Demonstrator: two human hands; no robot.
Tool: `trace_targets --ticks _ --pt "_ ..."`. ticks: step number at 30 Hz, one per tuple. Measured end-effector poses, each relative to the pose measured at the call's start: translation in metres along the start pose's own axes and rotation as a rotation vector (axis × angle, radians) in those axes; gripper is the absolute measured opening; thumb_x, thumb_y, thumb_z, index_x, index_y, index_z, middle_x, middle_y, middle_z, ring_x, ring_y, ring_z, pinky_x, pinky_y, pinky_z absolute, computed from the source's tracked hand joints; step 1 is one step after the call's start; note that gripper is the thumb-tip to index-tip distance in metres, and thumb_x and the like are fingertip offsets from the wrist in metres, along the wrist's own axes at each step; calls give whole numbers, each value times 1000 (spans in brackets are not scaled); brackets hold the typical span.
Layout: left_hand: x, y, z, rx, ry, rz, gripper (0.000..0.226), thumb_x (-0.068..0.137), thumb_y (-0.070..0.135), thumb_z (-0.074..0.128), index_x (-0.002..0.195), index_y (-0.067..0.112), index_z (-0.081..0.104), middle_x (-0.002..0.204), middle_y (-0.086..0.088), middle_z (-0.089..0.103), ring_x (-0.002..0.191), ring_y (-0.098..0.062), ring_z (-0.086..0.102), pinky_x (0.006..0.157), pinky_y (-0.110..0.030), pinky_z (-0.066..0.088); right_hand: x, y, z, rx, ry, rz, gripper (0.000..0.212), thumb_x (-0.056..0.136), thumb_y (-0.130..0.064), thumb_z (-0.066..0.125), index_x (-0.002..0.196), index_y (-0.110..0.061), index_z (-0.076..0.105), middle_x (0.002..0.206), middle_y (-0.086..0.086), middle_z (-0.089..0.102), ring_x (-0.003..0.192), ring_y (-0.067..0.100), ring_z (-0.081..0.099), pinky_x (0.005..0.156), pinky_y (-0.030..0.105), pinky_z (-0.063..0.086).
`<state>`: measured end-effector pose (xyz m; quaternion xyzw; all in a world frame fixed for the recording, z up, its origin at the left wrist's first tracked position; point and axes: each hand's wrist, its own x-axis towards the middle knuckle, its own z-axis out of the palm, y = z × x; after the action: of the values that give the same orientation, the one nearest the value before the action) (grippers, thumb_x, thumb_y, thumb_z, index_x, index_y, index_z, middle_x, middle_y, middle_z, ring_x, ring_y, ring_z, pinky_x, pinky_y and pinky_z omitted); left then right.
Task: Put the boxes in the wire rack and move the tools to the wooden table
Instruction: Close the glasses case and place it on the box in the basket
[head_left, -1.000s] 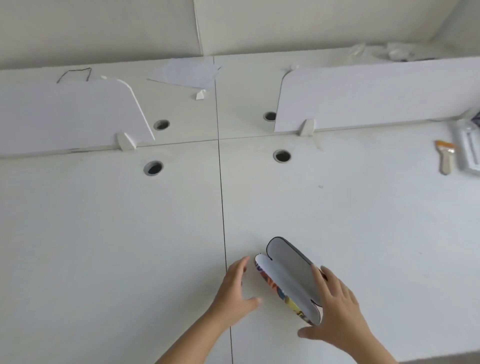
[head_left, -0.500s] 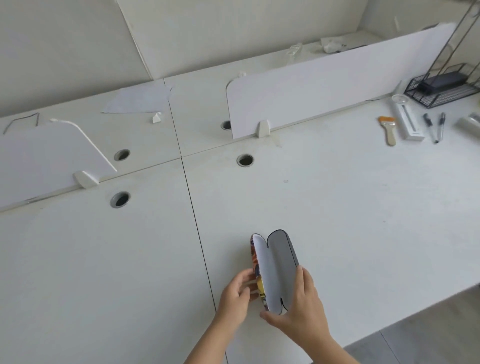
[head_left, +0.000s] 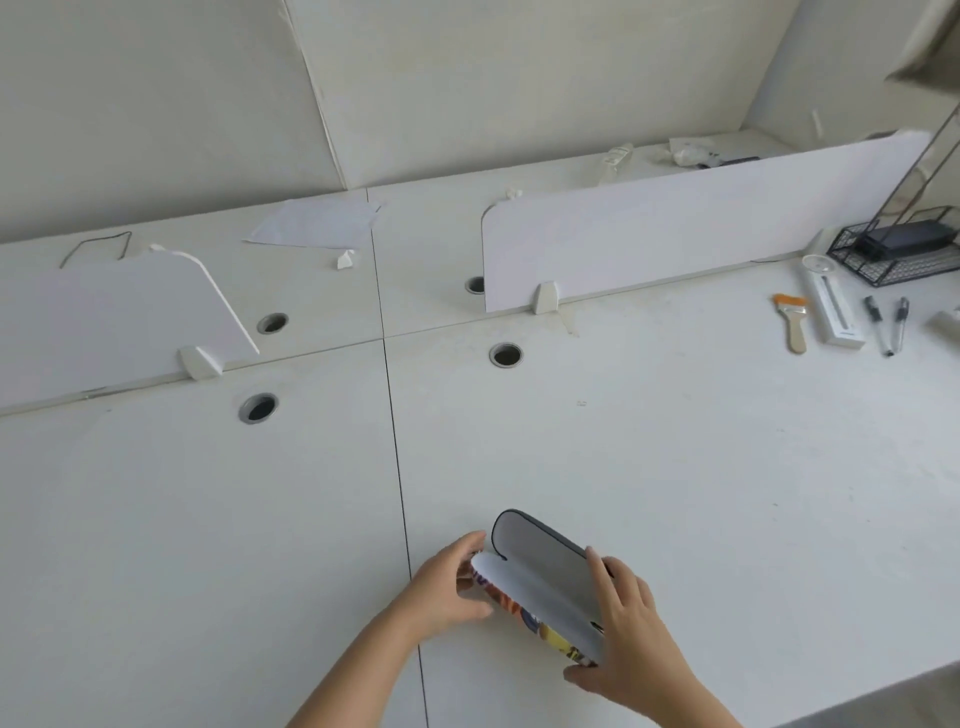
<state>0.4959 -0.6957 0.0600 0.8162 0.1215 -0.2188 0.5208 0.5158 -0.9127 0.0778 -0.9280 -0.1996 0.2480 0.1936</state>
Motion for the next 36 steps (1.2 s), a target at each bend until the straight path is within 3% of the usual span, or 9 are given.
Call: trace_targets --ticks 6,11,13,18,23,25,27,31,36 --pt "-1 0 -4 92 -4 -15 95 65 19 75 138 25 14 119 5 38 106 -13 48 93 -24 40 2 6 -3 244 -17 -20 111 63 -31 72 135 -24 -14 132 -13 18 130 16 25 93 18 27" --pt "-11 -17 -6 -13 -108 -22 136 38 48 84 139 21 -3 138 8 18 123 -6 29 100 -20 31 -4 11 -5 376 -122 -93 101 50 -45 67 109 -76 -8 122 -35 18 112 -26 27 84 -4 26" --pt "-17 -21 -5 -85 -192 -35 147 29 56 82 138 20 -10 134 11 18 126 -5 25 101 -16 31 -5 14 -4 395 -143 -111 96 46 -50 63 97 -80 -13 121 -45 30 110 -33 17 84 -9 23" --pt "-27 -28 3 -351 -247 -58 98 53 4 78 134 7 23 128 1 45 111 -4 54 80 -16 50 -9 14 1 476 -104 -128 92 46 -44 66 100 -80 1 121 -50 5 110 -27 30 86 -5 30" --pt "-34 -35 6 -483 -44 -117 80 15 43 90 83 12 60 73 1 68 65 -6 65 60 -18 54 -13 10 13 572 -81 -73 55 47 -40 63 83 -75 42 96 -44 53 84 -9 58 69 4 46" --pt "-38 -34 6 -456 -1 -100 79 14 54 87 77 14 62 61 4 70 65 -8 66 62 -20 54 -18 11 16 656 -33 2 40 53 -21 73 75 -54 63 83 -18 71 79 0 63 65 4 47" --pt "-42 -27 7 -416 38 -45 77 16 59 85 77 16 63 63 3 71 68 -10 66 64 -20 55 -24 11 11 756 -86 68 37 63 -10 73 81 -40 62 88 -1 70 80 6 65 69 8 48" --pt "-47 -1 15 -308 16 142 48 32 54 84 73 33 69 78 2 64 76 -7 65 65 -17 52 -37 11 -13 753 -430 83 40 61 -50 60 98 -37 59 109 -4 66 102 10 59 94 26 45" --pt "-28 16 38 -305 -143 198 46 37 44 85 80 35 69 81 10 68 76 1 61 67 -12 50 -64 17 -25 946 -399 197 26 78 -36 56 102 -45 49 106 -18 60 89 -7 58 77 8 45"
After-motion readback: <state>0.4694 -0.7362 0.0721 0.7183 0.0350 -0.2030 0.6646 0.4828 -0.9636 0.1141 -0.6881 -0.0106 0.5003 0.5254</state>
